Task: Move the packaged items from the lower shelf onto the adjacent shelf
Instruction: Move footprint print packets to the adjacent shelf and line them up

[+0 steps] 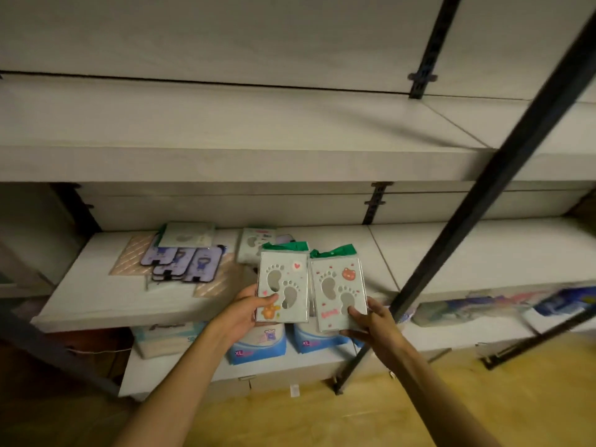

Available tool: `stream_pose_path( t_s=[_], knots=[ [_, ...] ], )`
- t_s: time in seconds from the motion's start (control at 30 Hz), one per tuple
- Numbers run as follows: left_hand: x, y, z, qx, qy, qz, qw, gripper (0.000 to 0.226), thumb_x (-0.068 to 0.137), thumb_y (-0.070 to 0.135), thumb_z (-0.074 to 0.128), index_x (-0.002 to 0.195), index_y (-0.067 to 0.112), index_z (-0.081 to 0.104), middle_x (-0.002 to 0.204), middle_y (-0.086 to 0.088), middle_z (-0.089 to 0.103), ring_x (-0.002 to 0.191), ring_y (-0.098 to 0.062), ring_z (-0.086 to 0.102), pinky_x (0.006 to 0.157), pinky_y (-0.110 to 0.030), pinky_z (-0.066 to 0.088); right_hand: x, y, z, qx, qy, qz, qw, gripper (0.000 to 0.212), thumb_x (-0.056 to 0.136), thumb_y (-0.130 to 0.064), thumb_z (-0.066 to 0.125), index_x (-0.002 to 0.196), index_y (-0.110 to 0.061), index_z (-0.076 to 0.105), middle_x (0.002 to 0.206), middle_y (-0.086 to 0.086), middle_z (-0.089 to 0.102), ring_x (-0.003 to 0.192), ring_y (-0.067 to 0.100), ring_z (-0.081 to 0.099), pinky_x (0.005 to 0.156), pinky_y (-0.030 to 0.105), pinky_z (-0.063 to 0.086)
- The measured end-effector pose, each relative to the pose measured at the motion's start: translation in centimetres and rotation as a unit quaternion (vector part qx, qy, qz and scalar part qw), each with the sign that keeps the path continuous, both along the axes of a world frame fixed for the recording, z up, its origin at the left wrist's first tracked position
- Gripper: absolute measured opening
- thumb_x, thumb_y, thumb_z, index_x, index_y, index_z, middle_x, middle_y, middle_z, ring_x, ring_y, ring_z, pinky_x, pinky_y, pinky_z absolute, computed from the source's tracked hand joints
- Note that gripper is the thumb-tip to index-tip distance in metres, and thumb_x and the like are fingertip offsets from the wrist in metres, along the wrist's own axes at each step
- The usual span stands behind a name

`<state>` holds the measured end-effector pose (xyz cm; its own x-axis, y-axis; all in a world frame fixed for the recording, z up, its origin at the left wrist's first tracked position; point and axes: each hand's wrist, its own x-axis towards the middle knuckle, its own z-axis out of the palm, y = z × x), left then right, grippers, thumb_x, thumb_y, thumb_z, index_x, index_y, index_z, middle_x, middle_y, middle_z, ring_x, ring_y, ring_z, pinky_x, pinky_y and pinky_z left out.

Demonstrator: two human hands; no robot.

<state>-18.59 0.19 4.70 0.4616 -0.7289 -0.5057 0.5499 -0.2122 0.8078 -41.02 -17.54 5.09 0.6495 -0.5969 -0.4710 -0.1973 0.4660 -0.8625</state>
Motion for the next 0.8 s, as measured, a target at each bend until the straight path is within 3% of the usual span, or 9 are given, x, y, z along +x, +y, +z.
stream_pose_path(
  t_s=[0.3,0.43,0.53,0.6,0.7,0.8],
  knots=[
    [-16.0,-5.7,3.0,-0.022,-0.104,-0.08,0.991,0.039,0.09,0.008,0.067,0.127,0.015,0.058,0.117,-0.009,0.073,0.105,-0.032,0.071,0.085,-0.058,0.057,-15.3,-3.6,3.1,-0.049,-0.037,-0.012,0.998,0.032,0.094,-0.004,0.061,0.125,-0.007,0.058,0.114,0.017,0.072,0.104,0.032,0.071,0.079,0.049,0.059],
    [-22.2,-9.6,5.4,-0.053,-0.137,-0.093,0.985,0.036,0.091,0.005,0.065,0.124,0.02,0.059,0.112,-0.005,0.075,0.099,-0.028,0.073,0.077,-0.049,0.061,-21.1,-5.5,5.5,-0.086,-0.048,-0.045,0.994,0.03,0.095,-0.002,0.057,0.124,-0.008,0.058,0.112,0.015,0.073,0.102,0.033,0.071,0.078,0.048,0.06],
    [-26.0,-13.2,8.0,-0.086,-0.174,-0.115,0.974,0.036,0.091,0.004,0.065,0.125,0.015,0.059,0.112,-0.005,0.075,0.101,-0.028,0.072,0.086,-0.053,0.058,-24.5,-7.6,7.9,-0.11,-0.059,-0.078,0.989,0.029,0.095,-0.002,0.058,0.124,-0.007,0.058,0.111,0.014,0.074,0.1,0.032,0.072,0.079,0.05,0.06],
    [-28.3,-15.8,10.2,-0.117,-0.199,-0.131,0.964,0.036,0.092,0.004,0.065,0.126,0.013,0.058,0.113,-0.003,0.075,0.104,-0.023,0.072,0.09,-0.045,0.058,-26.6,-9.3,9.8,-0.115,-0.073,-0.11,0.985,0.028,0.095,0.0,0.057,0.122,-0.006,0.059,0.11,0.014,0.074,0.1,0.033,0.072,0.078,0.049,0.06],
    [-31.1,-19.5,13.9,-0.167,-0.225,-0.135,0.95,0.033,0.093,0.006,0.064,0.123,0.018,0.059,0.113,0.001,0.075,0.105,-0.017,0.071,0.086,-0.031,0.058,-29.4,-12.2,12.9,-0.134,-0.104,-0.131,0.977,0.027,0.095,0.0,0.055,0.122,-0.006,0.058,0.113,0.015,0.073,0.103,0.033,0.071,0.078,0.048,0.061],
    [-32.8,-23.4,17.2,-0.203,-0.237,-0.123,0.942,0.029,0.094,0.009,0.064,0.12,0.02,0.061,0.112,0.0,0.075,0.101,-0.018,0.073,0.082,-0.034,0.059,-31.4,-15.9,16.0,-0.154,-0.128,-0.143,0.969,0.027,0.094,-0.002,0.056,0.121,-0.004,0.059,0.109,0.015,0.074,0.104,0.034,0.07,0.075,0.045,0.062]
  ],
)
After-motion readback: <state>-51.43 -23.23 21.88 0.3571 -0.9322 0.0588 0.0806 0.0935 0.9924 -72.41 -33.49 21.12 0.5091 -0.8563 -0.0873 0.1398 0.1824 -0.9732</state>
